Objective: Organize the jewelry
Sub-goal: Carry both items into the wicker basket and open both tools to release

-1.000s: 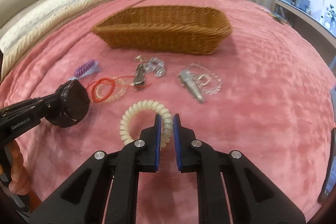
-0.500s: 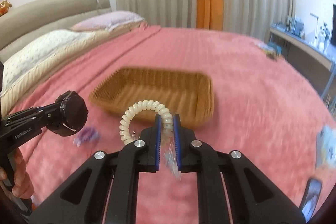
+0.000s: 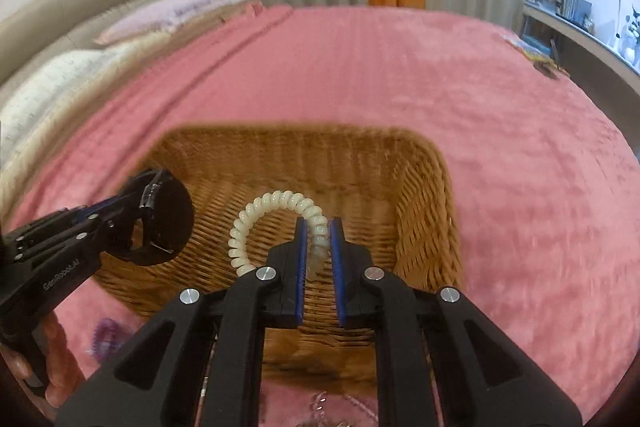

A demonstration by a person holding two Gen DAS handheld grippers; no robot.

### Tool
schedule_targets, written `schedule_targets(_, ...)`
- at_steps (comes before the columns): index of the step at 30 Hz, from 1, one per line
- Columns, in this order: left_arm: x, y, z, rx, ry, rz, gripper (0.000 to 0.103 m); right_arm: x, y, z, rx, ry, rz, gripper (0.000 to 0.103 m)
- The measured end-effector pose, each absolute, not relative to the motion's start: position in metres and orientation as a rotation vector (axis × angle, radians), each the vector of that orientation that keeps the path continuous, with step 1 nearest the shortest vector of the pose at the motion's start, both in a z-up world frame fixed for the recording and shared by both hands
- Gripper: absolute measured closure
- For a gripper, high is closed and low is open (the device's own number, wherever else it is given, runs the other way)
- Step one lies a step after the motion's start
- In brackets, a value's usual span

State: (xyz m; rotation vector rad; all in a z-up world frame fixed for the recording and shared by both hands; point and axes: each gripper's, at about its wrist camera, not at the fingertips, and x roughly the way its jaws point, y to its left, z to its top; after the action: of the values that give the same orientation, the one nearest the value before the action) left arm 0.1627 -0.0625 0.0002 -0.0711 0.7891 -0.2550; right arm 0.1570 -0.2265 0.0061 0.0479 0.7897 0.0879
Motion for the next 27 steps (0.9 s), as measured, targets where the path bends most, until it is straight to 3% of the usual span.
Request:
schedule_targets(11, 0.172, -0.063, -0.014, -0.037, 0.813, -0.254, 0.082, 0.168, -0.230, -0.024, 0.049, 0.853, 0.079, 0.093)
schedule_targets(13, 0.169, -0.064, -0.012, -0.030, 0.797, -0.251, 0.069, 0.168, -0.230, -0.023, 0.042, 0.849, 0.073, 0.092)
schedule_targets(15, 0.163, -0.061, -0.006, -0.047, 0.770, -0.265, 0.063, 0.165, -0.230, -0.020, 0.038, 0.838, 0.070, 0.092)
schedule_targets(21, 0.133, -0.047, 0.024, -0.090, 0.661, -0.298, 0.058, 0.136, -0.225, 0.004, -0.014, 0.736, 0.037, 0.092)
schedule_targets(27, 0.094, -0.038, 0.047, -0.107, 0.583, -0.314, 0.053, 0.095, -0.222, 0.031, -0.034, 0.645, 0.030, 0.079)
